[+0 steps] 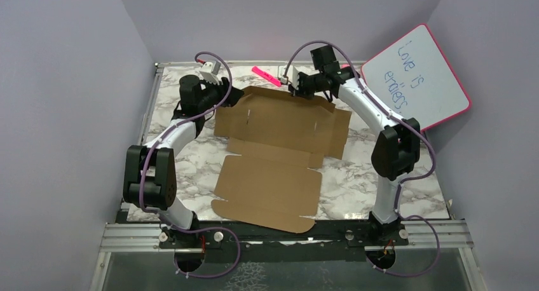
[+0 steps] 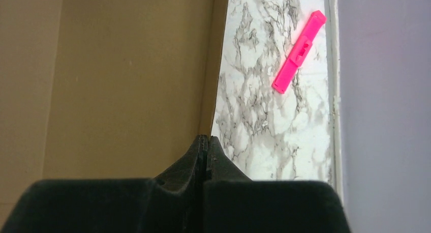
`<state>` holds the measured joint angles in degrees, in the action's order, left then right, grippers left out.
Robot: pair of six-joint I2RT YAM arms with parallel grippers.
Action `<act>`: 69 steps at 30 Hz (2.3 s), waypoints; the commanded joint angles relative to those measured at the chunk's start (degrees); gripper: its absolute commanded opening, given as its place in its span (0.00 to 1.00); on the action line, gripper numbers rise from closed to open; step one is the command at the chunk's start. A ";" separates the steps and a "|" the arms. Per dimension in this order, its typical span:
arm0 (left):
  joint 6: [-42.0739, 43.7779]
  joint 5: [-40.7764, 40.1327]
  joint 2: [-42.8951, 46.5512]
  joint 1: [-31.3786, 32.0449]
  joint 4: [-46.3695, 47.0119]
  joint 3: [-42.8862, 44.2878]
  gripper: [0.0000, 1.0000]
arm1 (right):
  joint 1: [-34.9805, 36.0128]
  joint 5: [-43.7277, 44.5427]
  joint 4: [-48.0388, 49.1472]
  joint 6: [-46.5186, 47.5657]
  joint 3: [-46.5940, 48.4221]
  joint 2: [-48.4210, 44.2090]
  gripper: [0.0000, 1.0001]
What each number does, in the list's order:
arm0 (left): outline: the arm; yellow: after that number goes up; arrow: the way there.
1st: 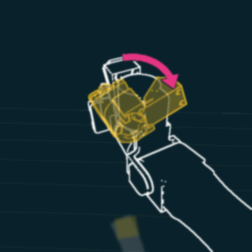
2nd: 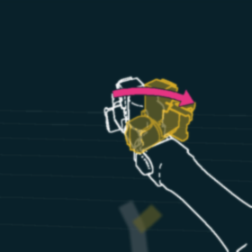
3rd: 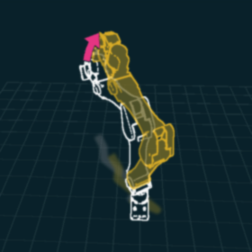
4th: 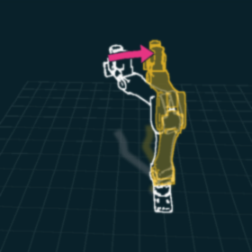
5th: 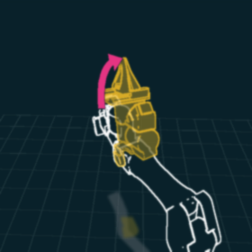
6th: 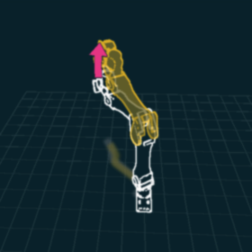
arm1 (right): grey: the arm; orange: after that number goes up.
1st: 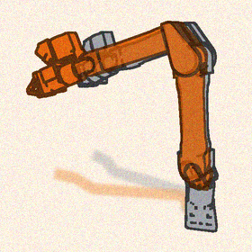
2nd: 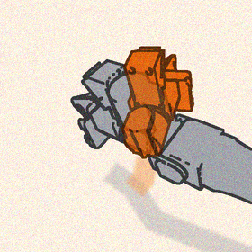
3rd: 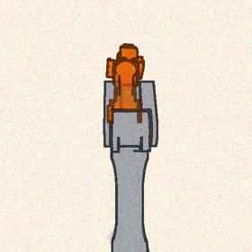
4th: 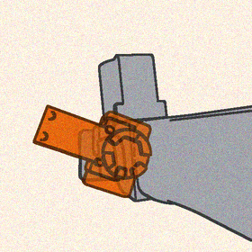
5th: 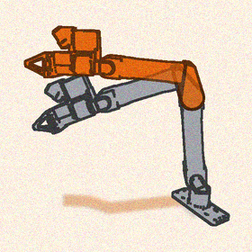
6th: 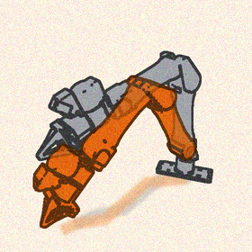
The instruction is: Fold the paper box
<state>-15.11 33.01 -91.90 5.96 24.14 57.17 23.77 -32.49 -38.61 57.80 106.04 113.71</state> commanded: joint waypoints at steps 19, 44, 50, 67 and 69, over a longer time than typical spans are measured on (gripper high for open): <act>-7.61 -23.22 5.61 -1.52 -19.55 2.61 0.77 | 6.35 15.55 27.74 18.43 -30.11 -20.70 0.01; -8.49 -15.79 0.56 1.83 -13.58 2.07 0.82 | 7.42 17.92 37.23 21.29 -34.62 -19.71 0.01; -8.30 -17.41 4.18 3.39 -10.15 -1.48 0.73 | 7.91 21.00 41.56 20.34 -35.37 -18.67 0.01; -4.64 -30.40 10.47 13.26 -6.57 -9.36 0.27 | 7.96 20.04 50.57 19.72 -40.88 -19.78 0.01; -4.30 -31.12 10.80 14.52 -5.71 -10.29 0.23 | 7.99 20.14 52.66 20.16 -42.06 -20.05 0.01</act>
<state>-20.60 6.28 -83.37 17.34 15.90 49.43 31.33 -11.68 6.96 77.49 66.04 94.94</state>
